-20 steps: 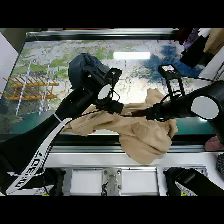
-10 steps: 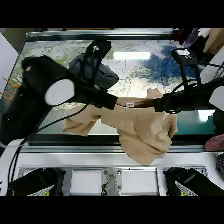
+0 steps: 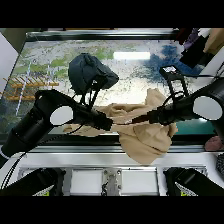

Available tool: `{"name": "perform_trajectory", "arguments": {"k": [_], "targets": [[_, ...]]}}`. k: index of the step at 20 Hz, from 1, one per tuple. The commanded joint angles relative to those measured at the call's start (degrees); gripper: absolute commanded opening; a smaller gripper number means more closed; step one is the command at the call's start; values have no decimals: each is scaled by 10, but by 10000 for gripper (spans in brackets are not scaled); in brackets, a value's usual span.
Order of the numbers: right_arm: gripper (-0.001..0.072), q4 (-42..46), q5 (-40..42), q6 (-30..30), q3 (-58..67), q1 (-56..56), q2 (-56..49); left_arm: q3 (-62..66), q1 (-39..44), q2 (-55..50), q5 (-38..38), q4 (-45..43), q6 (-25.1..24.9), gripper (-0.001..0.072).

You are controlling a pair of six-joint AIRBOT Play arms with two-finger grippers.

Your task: Fold the clothes and pants, and hang the long-sleeved shirts on hangers.

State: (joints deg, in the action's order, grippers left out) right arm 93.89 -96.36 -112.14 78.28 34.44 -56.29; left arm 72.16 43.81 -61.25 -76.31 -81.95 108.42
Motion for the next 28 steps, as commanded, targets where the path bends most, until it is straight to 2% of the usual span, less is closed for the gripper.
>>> {"name": "perform_trajectory", "arguments": {"k": [1, 2, 6, 9, 14, 16, 18, 21, 28], "targets": [[34, -1, 5, -7, -4, 3, -8, -19, -23, 9, 28, 12, 0, 523], [34, -1, 5, -7, -4, 3, -8, -19, -30, 16, 34, 12, 0, 694], [35, -1, 5, -6, -4, 3, -8, -18, -80, 66, 55, 11, 0, 694], [34, -3, 5, -6, -4, 3, -8, -18, -155, 102, 43, 9, -2, 694], [35, -3, 5, -6, -4, 3, -8, -19, -281, 116, 39, 2, -62, 694], [35, -3, 5, -6, -4, 3, -8, -19, -317, 90, 27, -60, -77, 694], [35, -3, 5, -6, -4, 3, -8, -20, -345, 45, 24, -175, -76, 694], [34, -3, 5, -6, -4, 3, -8, -34, -390, -35, 56, -298, -75, 694], [35, -3, 5, -6, -4, 3, -8, -113, -505, -180, 212, -339, -71, 694]]}}
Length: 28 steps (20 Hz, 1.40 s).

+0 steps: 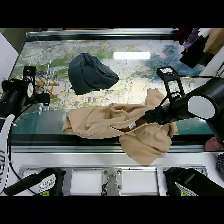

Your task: Fold the clothes and pants, and hang the long-sleeved shirts on hangers.

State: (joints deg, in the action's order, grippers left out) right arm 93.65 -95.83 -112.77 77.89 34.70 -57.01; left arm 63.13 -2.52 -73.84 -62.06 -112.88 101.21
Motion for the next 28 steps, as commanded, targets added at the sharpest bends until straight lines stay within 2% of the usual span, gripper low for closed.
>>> {"name": "perform_trajectory", "arguments": {"k": [1, 11, 22, 23, 24, 25, 27, 28], "targets": [[35, 0, 0, 0, 0, 1, 0, -16, -51, -76, 74, -30, 1, 694], [35, 0, 0, 0, 0, 1, 0, 104, -62, -244, 87, -47, 1, 694], [35, 0, 0, 0, 0, 1, 0, 85, -73, -254, 157, -41, 2, 692], [35, 0, 0, 0, 0, 1, 0, 85, -73, -255, 156, -41, 2, 623], [35, 0, 0, 0, 0, 1, 0, 85, -73, -254, 153, -41, 2, 461], [35, 0, 0, 0, 0, 1, 0, 85, -73, -254, 150, -41, 2, 369], [34, 0, 0, 0, 0, 1, 0, 85, -73, -254, 145, -41, 2, 369], [35, 0, 0, 0, 0, 1, 0, 85, -73, -254, 143, -41, 2, 288]]}}
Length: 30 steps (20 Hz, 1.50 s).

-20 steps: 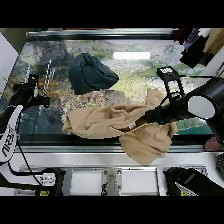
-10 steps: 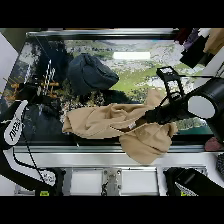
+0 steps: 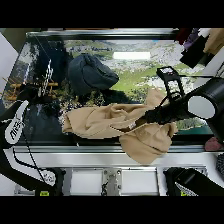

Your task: Fold the clothes and pants, and hang the long-sleeved shirts on hangers.

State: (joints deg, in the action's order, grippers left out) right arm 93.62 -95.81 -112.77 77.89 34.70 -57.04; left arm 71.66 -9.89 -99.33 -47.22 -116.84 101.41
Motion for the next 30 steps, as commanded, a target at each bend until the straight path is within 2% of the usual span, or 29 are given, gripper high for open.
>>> {"name": "perform_trajectory", "arguments": {"k": [1, 9, 15, 20, 23, 25, 26, 28, 30], "targets": [[35, 0, 0, 0, 0, 1, 0, 0, 0, 0, -8, -2, -1, 25], [35, 0, 0, 0, 0, 1, 0, 1, 0, 27, -30, -2, -1, 23], [35, 0, 0, 0, 0, 1, 0, 1, 11, 153, -66, -2, -23, 23], [35, 0, 0, 0, 0, 1, 0, 1, 60, 260, -82, -1, -40, 23], [35, 0, 0, 0, 0, 1, 0, 1, 108, 315, -96, 5, -80, 23], [35, 0, 0, 0, 0, 1, 0, 1, 137, 354, -105, 80, -194, 23], [35, 0, 0, 0, 0, 1, 0, 1, 146, 372, -118, 144, -278, 23], [35, 0, 0, 0, 0, 1, 0, 1, 149, 410, -179, 320, -497, 22], [35, 0, 0, 0, 0, 1, 0, 1, 134, 438, -258, 458, -645, 22]]}}
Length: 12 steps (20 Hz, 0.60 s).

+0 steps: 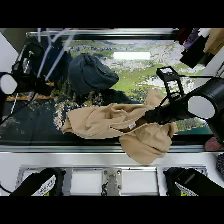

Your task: Fold the clothes and pants, and hang the long-sleeved shirts on hangers.

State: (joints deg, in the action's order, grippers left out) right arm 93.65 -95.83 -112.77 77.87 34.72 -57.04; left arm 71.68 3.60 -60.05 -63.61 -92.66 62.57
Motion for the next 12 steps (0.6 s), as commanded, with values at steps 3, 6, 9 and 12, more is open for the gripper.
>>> {"name": "perform_trajectory", "arguments": {"k": [3, 6, 9, 12], "targets": [[35, 0, 0, 0, 0, 0, 0, 0, -24, 71, -186, 266, -366, 23], [35, 0, 0, 0, 0, 0, 0, 0, -38, 92, -162, 292, -356, 23], [35, 0, 0, 0, 0, 0, 0, 0, -54, 101, -240, 313, -368, 22], [35, 0, 0, 0, 0, 0, 0, 0, -71, 94, -390, 314, -369, 21]]}}
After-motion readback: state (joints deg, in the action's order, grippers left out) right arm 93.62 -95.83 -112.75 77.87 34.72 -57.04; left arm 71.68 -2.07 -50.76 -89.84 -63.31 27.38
